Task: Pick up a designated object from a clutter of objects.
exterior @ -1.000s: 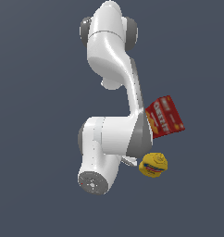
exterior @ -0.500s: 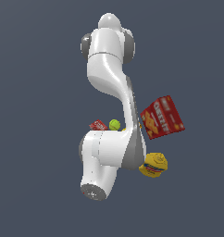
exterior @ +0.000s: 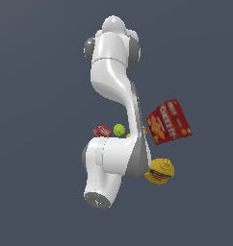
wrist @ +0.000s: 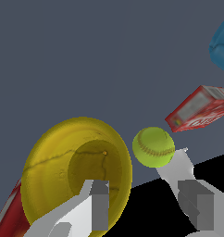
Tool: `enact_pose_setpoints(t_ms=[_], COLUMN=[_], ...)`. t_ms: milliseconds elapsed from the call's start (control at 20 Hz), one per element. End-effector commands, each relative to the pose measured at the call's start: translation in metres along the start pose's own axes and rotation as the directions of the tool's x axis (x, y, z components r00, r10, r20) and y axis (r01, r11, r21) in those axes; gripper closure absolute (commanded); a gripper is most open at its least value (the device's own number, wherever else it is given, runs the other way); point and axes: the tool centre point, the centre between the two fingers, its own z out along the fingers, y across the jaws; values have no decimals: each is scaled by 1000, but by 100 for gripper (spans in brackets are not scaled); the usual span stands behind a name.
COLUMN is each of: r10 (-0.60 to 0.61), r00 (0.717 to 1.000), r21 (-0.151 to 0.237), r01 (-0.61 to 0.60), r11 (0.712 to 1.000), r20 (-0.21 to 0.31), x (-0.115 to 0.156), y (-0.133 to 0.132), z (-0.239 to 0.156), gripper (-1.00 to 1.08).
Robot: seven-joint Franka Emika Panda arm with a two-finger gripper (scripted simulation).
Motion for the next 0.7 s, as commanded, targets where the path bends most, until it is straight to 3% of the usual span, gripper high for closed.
enact_pose_setpoints(t_ms=[0,650], r10=[0,1], r00=[1000,1000], r21=[0,-1], r01=[0,-1], r11=[1000,1000], r20=[0,2], x=[0,0], y=[0,0], z=[1,24], gripper=[-20,-20])
